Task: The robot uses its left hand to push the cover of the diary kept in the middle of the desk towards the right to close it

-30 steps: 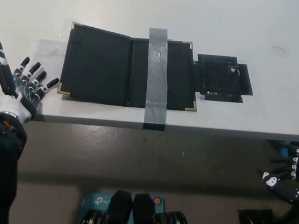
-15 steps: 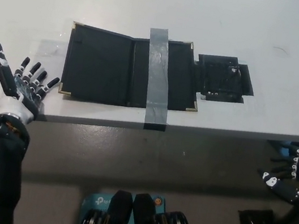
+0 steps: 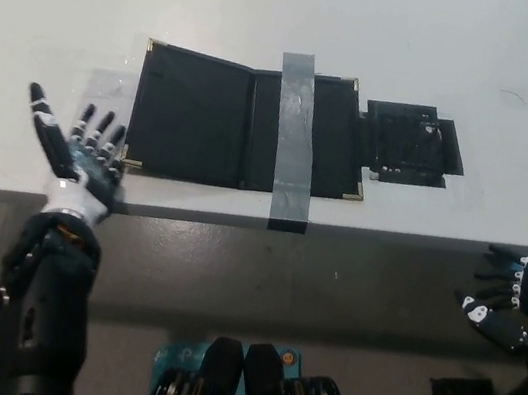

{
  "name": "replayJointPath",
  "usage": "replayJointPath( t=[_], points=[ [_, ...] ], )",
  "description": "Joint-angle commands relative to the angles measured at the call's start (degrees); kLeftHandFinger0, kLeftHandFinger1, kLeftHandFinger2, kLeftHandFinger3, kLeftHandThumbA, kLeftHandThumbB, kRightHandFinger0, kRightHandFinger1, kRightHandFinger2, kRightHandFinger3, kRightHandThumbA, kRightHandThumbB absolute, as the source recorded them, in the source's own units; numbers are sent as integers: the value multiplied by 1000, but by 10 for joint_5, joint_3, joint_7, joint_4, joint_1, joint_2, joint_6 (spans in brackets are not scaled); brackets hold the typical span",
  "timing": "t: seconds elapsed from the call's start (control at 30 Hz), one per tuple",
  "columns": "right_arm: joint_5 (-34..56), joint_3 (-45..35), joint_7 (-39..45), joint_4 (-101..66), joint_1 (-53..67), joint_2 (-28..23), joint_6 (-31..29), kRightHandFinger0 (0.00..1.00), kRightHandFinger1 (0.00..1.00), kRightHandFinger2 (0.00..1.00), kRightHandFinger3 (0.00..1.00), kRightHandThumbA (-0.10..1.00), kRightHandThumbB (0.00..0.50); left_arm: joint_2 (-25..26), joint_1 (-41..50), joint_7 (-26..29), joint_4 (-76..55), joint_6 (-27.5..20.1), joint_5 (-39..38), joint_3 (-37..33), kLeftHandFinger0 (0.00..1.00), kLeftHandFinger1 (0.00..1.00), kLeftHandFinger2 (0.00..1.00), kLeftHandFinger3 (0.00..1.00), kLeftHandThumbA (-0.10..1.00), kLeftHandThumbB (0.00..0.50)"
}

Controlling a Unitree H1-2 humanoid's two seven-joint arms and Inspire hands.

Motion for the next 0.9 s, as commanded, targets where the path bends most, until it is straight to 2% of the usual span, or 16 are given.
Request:
replayJointPath(
  t=[0.0,0.27,0.47,0.73,0.87],
  points=[
    [-6,1,4,-9,-21,-12,-11,363,424,512,755,796,67,-45,-1,-10,23,27,-17,-15,1000,1000,1000,1000,1000,175],
    [-13,5,1,-7,-26,-15,-13,305,383,484,725,828,74,-65,11,-23,14,27,-20,-24,1000,1000,1000,1000,1000,204],
    [-11,5,0,-5,-23,-12,-22,280,364,464,703,834,83,-75,17,-19,10,33,-23,-22,1000,1000,1000,1000,1000,196],
    [-12,5,2,-3,-23,-12,-22,309,376,476,724,850,94,-85,3,-36,-7,32,-18,-61,1000,1000,1000,1000,1000,222],
    [-9,5,4,-9,-19,-7,-16,288,357,463,708,842,100,-120,-28,-58,0,7,3,-116,1000,1000,1000,1000,1000,240]
  ],
)
